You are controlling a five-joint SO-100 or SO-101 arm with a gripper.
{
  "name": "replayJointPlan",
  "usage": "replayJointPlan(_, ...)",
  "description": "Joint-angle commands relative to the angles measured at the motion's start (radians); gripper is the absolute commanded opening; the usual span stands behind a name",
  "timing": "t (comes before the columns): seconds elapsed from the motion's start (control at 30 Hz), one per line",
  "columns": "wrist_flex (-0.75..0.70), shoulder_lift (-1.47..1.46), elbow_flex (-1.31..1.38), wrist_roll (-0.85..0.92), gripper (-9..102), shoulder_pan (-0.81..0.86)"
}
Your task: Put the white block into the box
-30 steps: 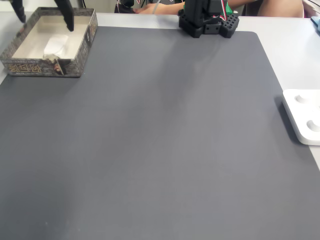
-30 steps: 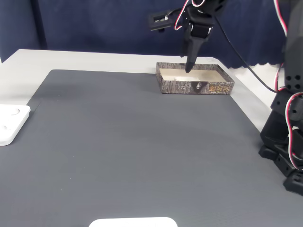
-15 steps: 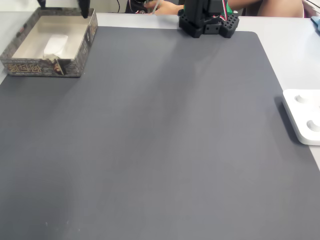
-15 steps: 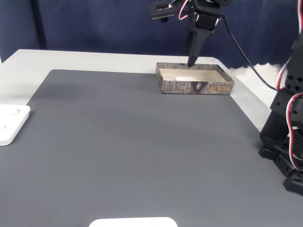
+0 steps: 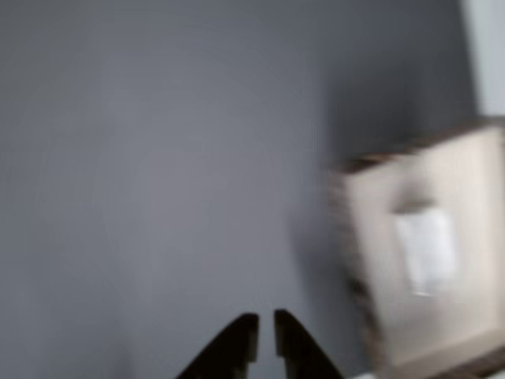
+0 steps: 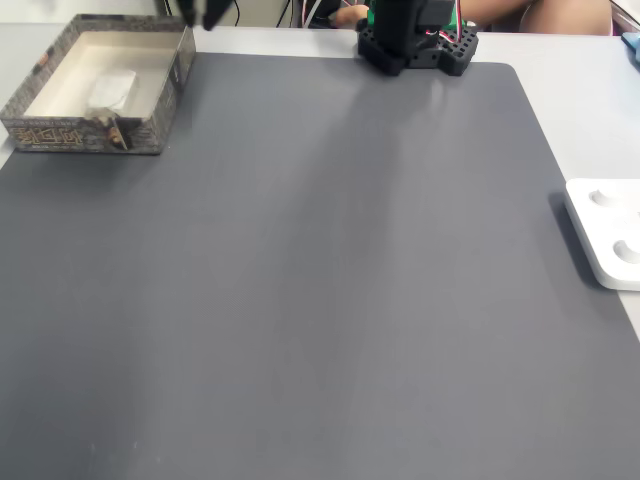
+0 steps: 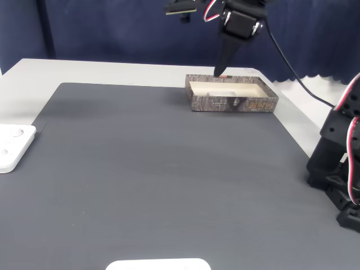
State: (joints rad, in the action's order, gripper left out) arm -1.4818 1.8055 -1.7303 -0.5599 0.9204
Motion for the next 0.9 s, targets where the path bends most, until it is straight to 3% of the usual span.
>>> replayJointPlan(0.0, -0.005, 0.132, -0.051, 0.091, -2, -0.13)
replayJointPlan(0.2, -0.003, 0.23, -0.144, 0.293, -2, -0.354)
replayJointPlan(0.6, 0.035, 0.428, -0.379, 0.307, -2, -0.635)
replayJointPlan(0.87, 0.08, 0.655, -0.574, 0.581, -2, -0.804)
